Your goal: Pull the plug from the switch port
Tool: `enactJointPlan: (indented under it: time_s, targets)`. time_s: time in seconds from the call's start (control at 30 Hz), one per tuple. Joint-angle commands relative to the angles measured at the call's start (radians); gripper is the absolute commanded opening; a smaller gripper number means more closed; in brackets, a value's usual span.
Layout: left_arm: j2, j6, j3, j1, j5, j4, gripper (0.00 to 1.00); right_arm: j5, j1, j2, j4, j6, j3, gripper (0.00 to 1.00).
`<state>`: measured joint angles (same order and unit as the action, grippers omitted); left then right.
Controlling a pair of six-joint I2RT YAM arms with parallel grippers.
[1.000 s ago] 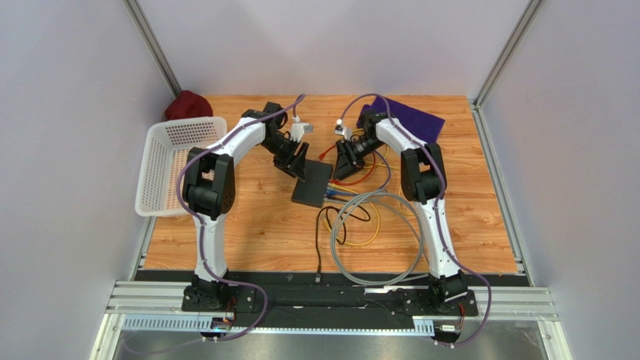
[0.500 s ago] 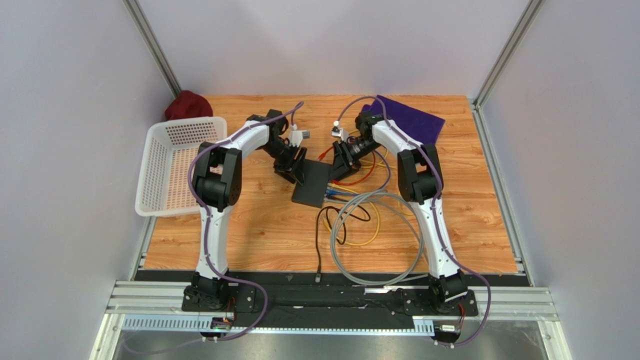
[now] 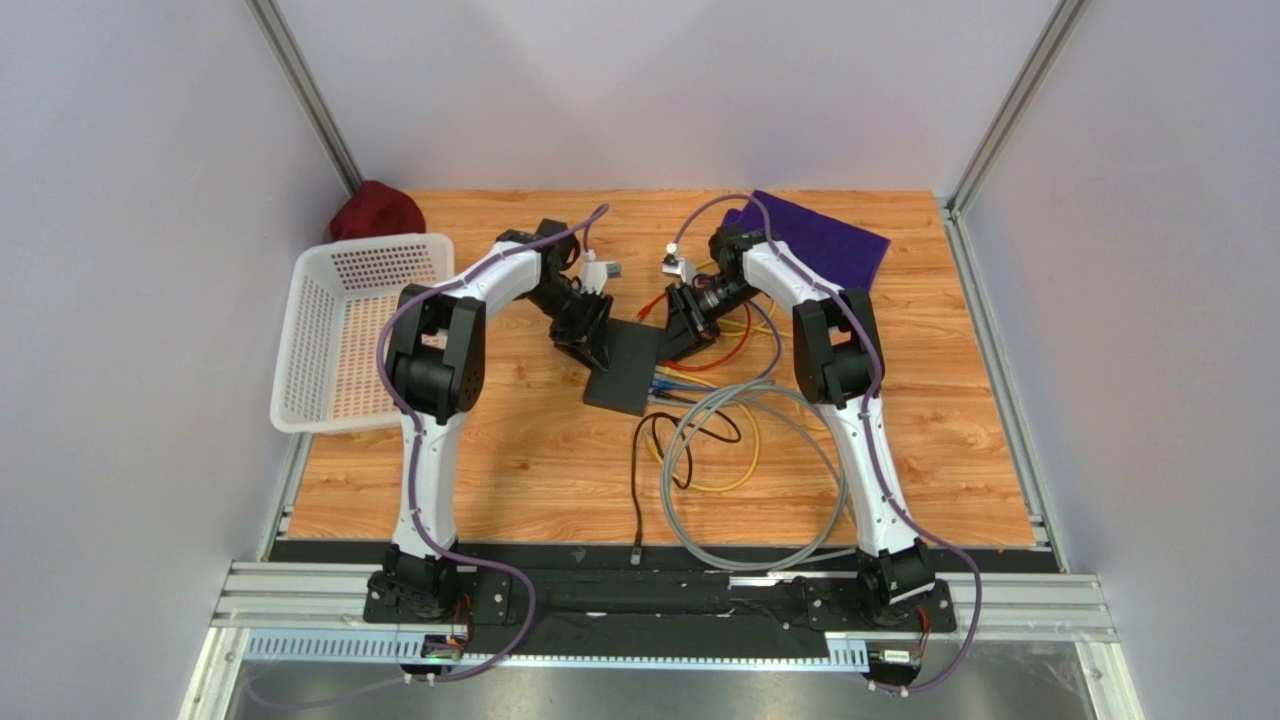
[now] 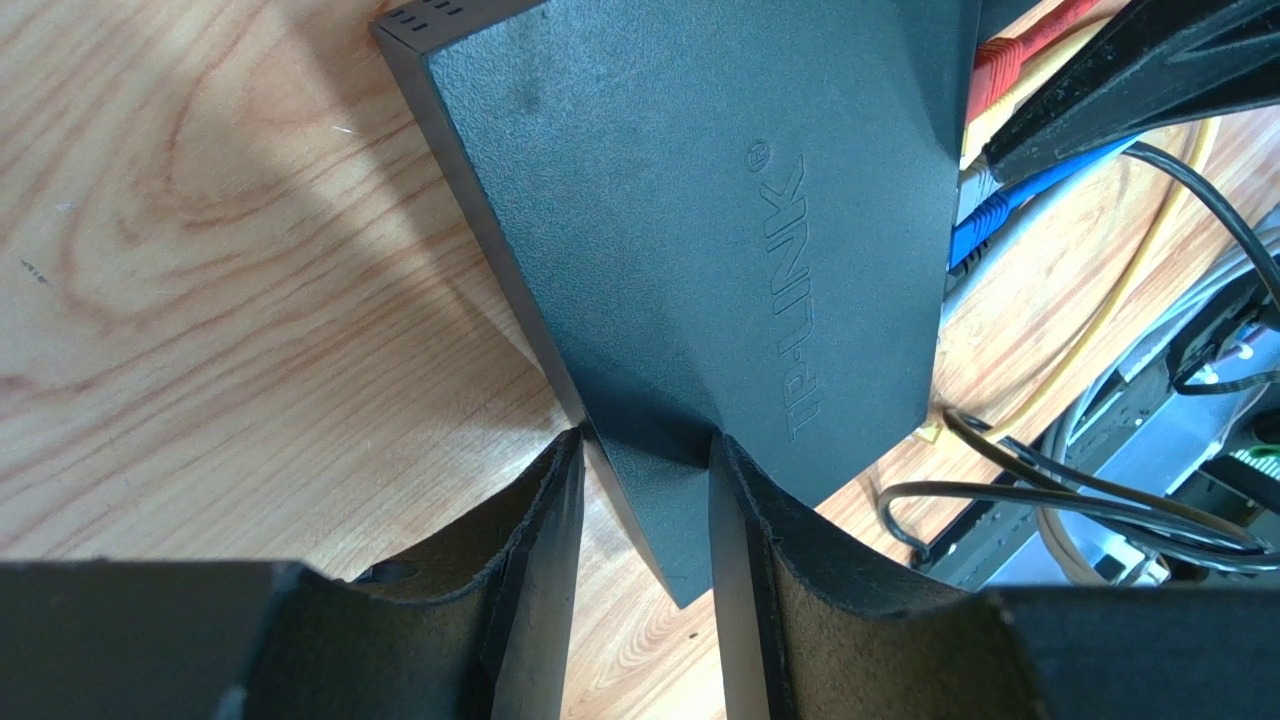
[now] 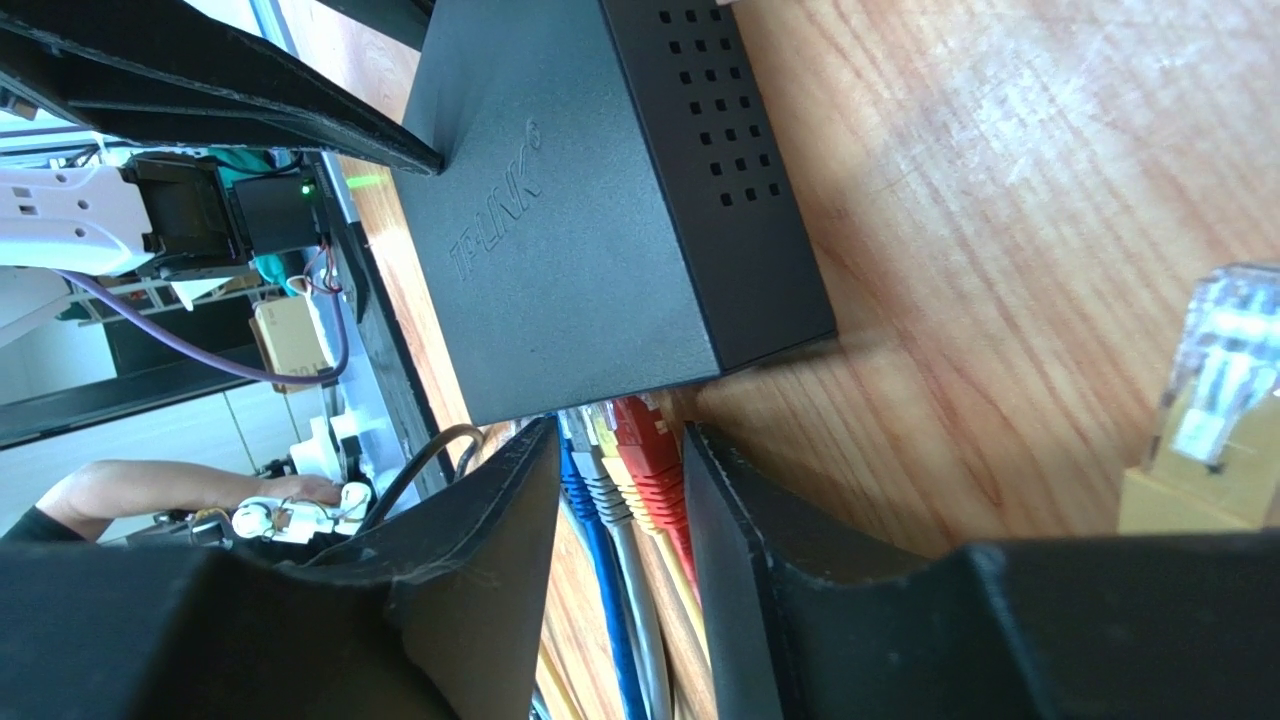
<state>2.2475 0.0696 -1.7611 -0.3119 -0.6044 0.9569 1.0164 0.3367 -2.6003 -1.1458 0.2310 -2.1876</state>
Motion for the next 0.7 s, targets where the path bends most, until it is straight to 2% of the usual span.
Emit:
enactJointPlan:
  time_s: [0.0, 0.43, 0.67]
  targets:
    - [0.026, -0.001, -0.006, -0.019, 0.046, -0.017, 0.42, -0.053, 0.013, -0.061, 0.015, 0.036, -0.018, 0.41]
    - [0.034, -0.001, -0.009, -0.019, 0.066, -0.017, 0.42, -0.081, 0.013, -0.083, 0.017, 0.027, -0.023, 0.37]
    - [0.031, 0.001, -0.006, -0.021, 0.072, -0.015, 0.41, -0.143, 0.021, -0.084, 0.031, 0.004, -0.014, 0.34]
